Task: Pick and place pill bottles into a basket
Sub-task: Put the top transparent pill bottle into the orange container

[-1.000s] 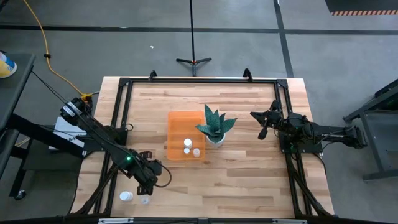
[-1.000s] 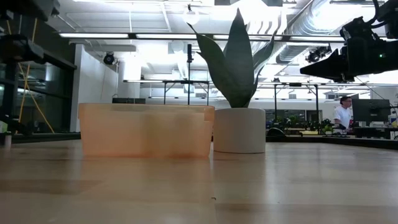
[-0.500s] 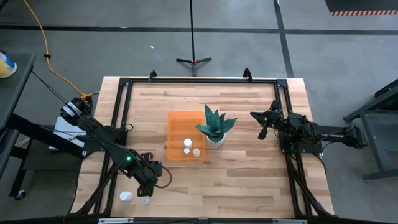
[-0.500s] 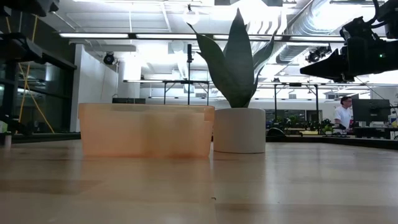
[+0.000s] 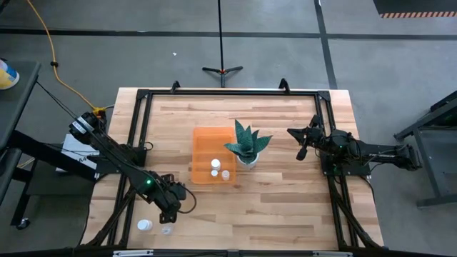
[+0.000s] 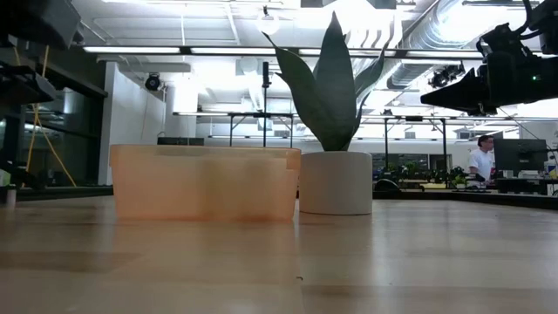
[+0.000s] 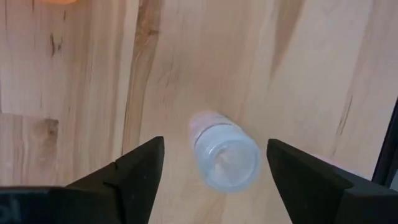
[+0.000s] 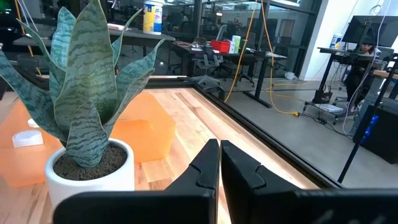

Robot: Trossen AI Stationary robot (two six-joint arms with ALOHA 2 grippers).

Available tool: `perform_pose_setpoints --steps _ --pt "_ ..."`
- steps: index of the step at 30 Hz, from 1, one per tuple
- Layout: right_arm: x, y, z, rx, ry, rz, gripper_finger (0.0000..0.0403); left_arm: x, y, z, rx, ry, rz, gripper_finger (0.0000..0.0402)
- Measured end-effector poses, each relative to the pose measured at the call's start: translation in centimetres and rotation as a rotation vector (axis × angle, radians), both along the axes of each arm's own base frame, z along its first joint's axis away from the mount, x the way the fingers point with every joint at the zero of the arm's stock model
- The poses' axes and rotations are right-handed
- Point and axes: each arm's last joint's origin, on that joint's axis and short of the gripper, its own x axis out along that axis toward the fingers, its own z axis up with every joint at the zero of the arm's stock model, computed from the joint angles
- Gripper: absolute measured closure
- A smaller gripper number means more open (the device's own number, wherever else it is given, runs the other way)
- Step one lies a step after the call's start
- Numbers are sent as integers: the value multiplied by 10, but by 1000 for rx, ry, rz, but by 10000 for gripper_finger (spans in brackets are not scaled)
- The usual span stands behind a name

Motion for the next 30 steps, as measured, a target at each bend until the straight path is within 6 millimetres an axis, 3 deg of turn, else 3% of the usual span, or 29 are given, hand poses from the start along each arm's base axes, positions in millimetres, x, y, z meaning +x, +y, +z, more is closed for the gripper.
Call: perform_pose_setpoints --steps 15,25,30 --pt "0 0 0 0 0 0 395 -1 1 -7 -22 -9 41 121" --pt "0 0 0 0 0 0 398 -1 0 -7 -33 5 39 179" --pt "0 0 0 0 0 0 393 -2 0 -7 -52 22 32 187"
